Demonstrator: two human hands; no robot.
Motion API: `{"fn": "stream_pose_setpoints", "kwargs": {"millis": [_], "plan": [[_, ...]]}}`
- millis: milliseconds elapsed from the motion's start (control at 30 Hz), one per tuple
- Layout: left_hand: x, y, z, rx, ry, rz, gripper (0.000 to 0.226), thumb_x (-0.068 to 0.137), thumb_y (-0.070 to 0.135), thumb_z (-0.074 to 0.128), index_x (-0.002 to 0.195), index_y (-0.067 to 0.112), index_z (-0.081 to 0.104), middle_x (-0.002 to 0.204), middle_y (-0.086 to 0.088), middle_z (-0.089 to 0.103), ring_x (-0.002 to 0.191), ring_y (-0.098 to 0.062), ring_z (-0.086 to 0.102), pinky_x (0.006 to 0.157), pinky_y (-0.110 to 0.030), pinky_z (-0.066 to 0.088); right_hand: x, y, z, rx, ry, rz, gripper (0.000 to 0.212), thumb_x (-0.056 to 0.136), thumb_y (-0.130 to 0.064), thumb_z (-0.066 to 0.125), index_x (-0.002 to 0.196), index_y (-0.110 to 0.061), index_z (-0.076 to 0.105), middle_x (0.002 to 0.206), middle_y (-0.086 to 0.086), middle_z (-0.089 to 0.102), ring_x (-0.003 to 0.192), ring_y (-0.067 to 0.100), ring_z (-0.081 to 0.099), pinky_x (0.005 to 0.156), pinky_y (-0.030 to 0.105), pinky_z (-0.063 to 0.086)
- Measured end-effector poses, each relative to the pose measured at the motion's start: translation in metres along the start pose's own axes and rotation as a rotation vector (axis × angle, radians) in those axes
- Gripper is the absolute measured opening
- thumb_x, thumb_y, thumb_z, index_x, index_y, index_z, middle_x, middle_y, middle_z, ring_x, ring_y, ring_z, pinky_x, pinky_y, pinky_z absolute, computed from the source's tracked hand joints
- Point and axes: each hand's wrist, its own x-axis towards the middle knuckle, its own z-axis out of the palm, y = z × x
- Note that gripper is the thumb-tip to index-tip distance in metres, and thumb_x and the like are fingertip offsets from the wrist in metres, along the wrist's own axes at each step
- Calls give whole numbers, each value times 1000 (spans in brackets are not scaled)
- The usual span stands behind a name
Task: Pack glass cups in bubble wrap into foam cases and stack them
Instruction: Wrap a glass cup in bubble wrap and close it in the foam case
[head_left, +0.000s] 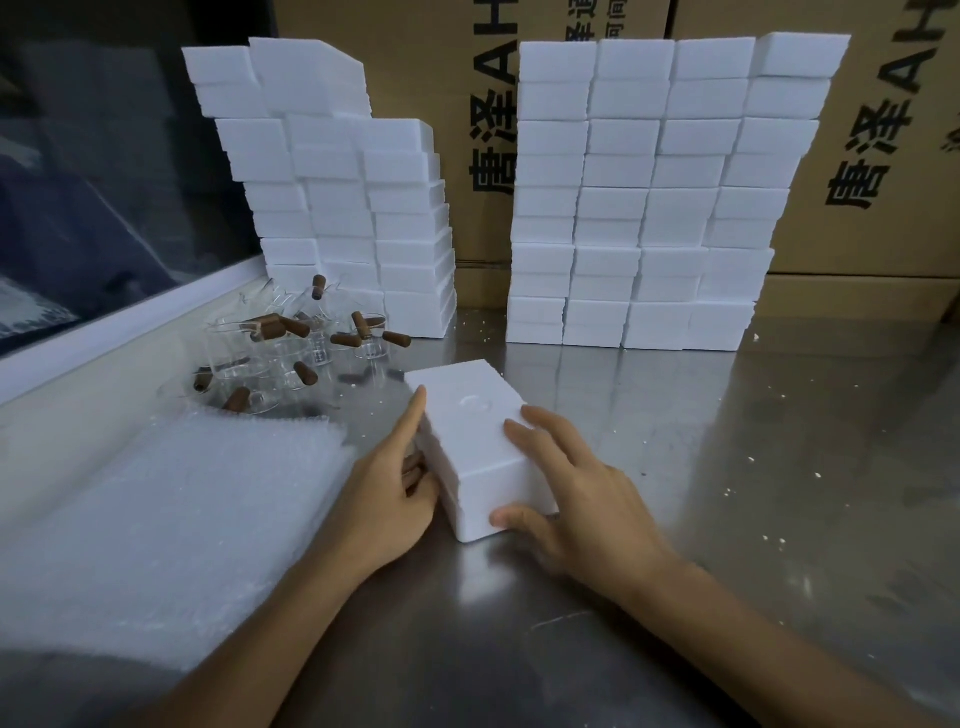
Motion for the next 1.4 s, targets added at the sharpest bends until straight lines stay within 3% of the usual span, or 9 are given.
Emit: {"fn": "stream_pose_setpoints", "kwargs": {"millis": [67,167,333,600,800,900,1033,1267,1400], "plan": [[0,0,3,-57,-7,-40,85,91,-1,59,154,42,20,135,16,53,112,17,54,103,-17,44,12,-1,7,-29,4,24,74,87,-56,62,149,-29,32,160,-6,22,114,31,61,82,42,53],[-2,-2,7,-87,-21,-38,79,88,-5,62,148,37,32,124,21,57,106,19,56,93,-6,43,42,1,22,-86,-37,85,70,93,-51,57,151,-29,25,163,-2,15,112,36,61,86,45,52],[-3,-5,10,20,29,-41,39,88,4,67,117,29,60,112,14,66,109,1,61,92,-6,42,102,16,47,-90,-68,133,62,97,-39,57,148,-24,26,162,3,15,103,42,62,82,42,49],[2,-12,10,135,74,56,16,78,9,71,76,25,66,78,14,68,79,0,65,75,-13,50,183,51,83,-140,-60,221,60,98,-32,58,146,-20,24,158,8,15,93,41,64,75,43,54],[3,-9,10,129,107,48,2,71,25,62,70,25,63,77,14,64,74,-3,64,71,-28,53,223,73,99,-180,-39,277,55,98,-30,59,141,-15,30,152,11,23,90,39,64,79,49,56],[3,-7,9,151,121,56,14,69,30,61,84,31,61,78,14,64,76,-1,64,72,-29,54,242,80,103,-294,-48,282,52,97,-38,58,137,-16,32,143,11,32,86,35,64,72,41,55],[4,-5,7,143,110,59,24,68,32,60,91,38,59,82,17,65,83,6,65,75,-21,52,266,86,107,-432,-55,286,47,99,-42,53,130,-12,36,134,12,41,86,35,65,62,37,40],[6,-9,8,140,130,69,23,61,30,65,83,36,63,81,26,65,72,11,64,66,0,43,297,97,114,-533,-69,318,49,100,-44,51,132,-9,38,133,12,45,95,30,65,63,34,36],[6,-10,8,140,122,80,23,60,30,67,82,37,64,79,25,66,69,12,63,64,1,43,305,100,117,-555,-61,326,51,99,-44,53,133,-9,38,134,11,45,100,29,65,65,34,36]]}}
